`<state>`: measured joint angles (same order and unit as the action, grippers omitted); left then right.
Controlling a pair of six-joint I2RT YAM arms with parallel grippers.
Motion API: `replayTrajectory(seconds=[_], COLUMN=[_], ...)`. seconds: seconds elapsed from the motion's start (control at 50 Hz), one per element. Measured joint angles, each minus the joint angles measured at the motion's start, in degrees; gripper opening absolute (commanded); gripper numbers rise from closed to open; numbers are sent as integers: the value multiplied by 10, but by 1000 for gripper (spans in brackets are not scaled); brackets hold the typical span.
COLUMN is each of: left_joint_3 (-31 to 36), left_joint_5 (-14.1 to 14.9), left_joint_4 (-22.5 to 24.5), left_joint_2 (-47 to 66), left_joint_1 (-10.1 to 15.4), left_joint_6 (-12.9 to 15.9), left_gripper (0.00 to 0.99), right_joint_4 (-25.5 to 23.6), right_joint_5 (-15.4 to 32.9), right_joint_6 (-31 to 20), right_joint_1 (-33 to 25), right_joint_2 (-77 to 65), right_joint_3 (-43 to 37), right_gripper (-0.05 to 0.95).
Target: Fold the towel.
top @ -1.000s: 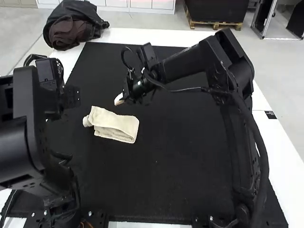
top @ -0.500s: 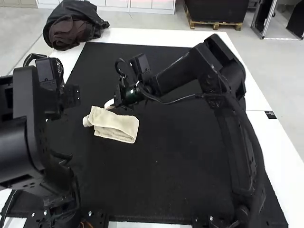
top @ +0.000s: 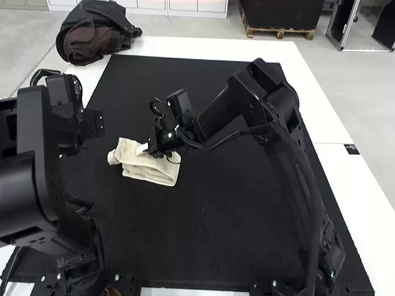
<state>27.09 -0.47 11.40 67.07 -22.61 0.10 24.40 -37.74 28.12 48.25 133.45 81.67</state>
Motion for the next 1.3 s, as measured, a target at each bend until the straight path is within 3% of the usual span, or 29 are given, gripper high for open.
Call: replayTrajectory(seconds=[0.46, 0.6, 0.76, 0.92, 1.08, 1.16, 1.18, 1.22, 1.3], left_joint_3=[0, 3, 39, 98, 151, 177, 183, 197, 225], left_joint_5=[0, 0, 0, 0, 0, 0, 0, 0, 0], left_joint_4=[0, -10, -30, -59, -89, -106, -110, -117, -129], left_joint_2=[0, 0, 0, 0, 0, 0, 0, 0, -4], left_joint_1=[0, 0, 0, 4, 37, 64, 70, 85, 112], left_joint_6=[-7, -9, -11, -19, -28, -34, -35, -38, -41], left_gripper=[969, 969, 969, 969, 969, 969, 969, 969, 969], right_joint_4=[103, 122, 120, 61, -22, -68, -85, -106, -156], right_joint_5=[0, 2, 2, 2, 4, 14, 19, 26, 42], right_joint_6=[0, 28, 71, 92, 99, 91, 86, 77, 50], right_joint_1=[1, 1, -1, -13, -56, -83, -92, -104, -130], right_joint_2=[63, 60, 18, -68, -157, -196, -209, -226, -264], right_joint_3=[-19, -25, -32, -4, 49, 70, 76, 84, 101], right_gripper=[-23, -23, -23, -15, 392, 670, 797, 916, 921])
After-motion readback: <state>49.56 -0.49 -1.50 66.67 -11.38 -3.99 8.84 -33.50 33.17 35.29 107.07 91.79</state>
